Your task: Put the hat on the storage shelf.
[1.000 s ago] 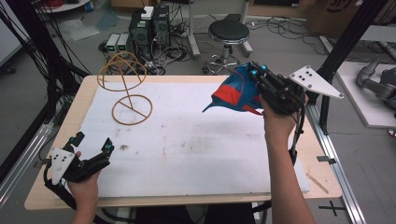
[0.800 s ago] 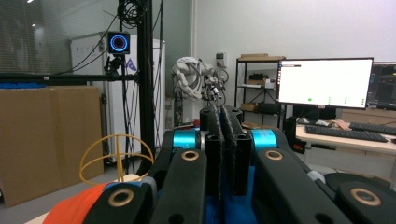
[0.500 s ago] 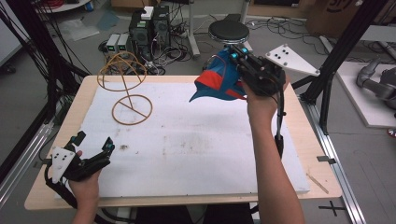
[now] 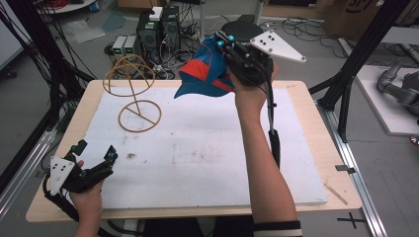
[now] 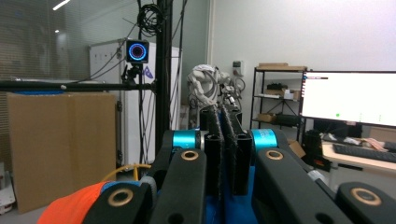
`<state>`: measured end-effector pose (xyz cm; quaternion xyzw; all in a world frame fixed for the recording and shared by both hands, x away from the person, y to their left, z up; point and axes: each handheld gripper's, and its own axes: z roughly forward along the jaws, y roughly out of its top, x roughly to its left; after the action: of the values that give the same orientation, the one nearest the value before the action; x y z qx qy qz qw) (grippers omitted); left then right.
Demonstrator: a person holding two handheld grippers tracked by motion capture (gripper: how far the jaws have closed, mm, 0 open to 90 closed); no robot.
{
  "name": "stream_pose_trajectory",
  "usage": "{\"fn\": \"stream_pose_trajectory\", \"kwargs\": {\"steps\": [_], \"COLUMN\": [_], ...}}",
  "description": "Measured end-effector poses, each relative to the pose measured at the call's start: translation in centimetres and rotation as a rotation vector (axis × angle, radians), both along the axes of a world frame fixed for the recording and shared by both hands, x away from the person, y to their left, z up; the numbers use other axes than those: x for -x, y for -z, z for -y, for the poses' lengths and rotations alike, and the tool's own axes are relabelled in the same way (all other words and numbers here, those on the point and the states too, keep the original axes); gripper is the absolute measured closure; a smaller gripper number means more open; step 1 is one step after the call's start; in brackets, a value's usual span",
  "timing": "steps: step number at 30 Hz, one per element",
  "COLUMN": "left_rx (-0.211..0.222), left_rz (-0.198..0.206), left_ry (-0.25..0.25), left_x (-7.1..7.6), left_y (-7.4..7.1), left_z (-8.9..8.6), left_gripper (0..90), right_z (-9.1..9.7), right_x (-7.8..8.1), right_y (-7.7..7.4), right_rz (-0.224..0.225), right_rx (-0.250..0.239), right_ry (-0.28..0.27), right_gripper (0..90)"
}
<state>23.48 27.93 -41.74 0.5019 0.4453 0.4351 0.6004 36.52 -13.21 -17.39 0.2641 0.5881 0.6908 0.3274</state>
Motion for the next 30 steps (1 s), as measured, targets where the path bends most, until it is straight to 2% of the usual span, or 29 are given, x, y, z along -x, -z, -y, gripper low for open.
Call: {"fn": "stream_pose_trajectory", "kwargs": {"steps": [7, 12, 19, 26, 30], "left_rx": [-0.002, -0.001, 0.007, -0.013, -0.004], "left_rz": [0.0, -0.005, -0.013, -0.019, -0.022], "left_ry": [-0.016, -0.02, -0.024, -0.024, -0.024], "left_x": [0.6, 0.9, 0.8, 0.9, 1.0], "left_y": [0.1, 0.2, 0.4, 0.6, 0.7], "left_z": [-0.7, -1.0, -1.2, -1.5, -1.9], "left_gripper": [6.6, 6.6, 6.6, 6.6, 6.6], "right_z": [-2.1, -3.4, -5.5, -8.3, -10.1], "right_x": [-1.5, -2.4, -4.5, -6.1, -7.1], "right_y": [-1.0, -1.7, -2.7, -3.4, -4.0], "right_rz": [0.014, 0.026, 0.043, 0.069, 0.071], "right_rx": [-0.043, -0.04, -0.038, -0.042, -0.039], "right_ry": [-0.015, -0.019, -0.028, -0.034, -0.037], "right_gripper": [88.3, 88.3, 88.3, 88.3, 88.3]}}
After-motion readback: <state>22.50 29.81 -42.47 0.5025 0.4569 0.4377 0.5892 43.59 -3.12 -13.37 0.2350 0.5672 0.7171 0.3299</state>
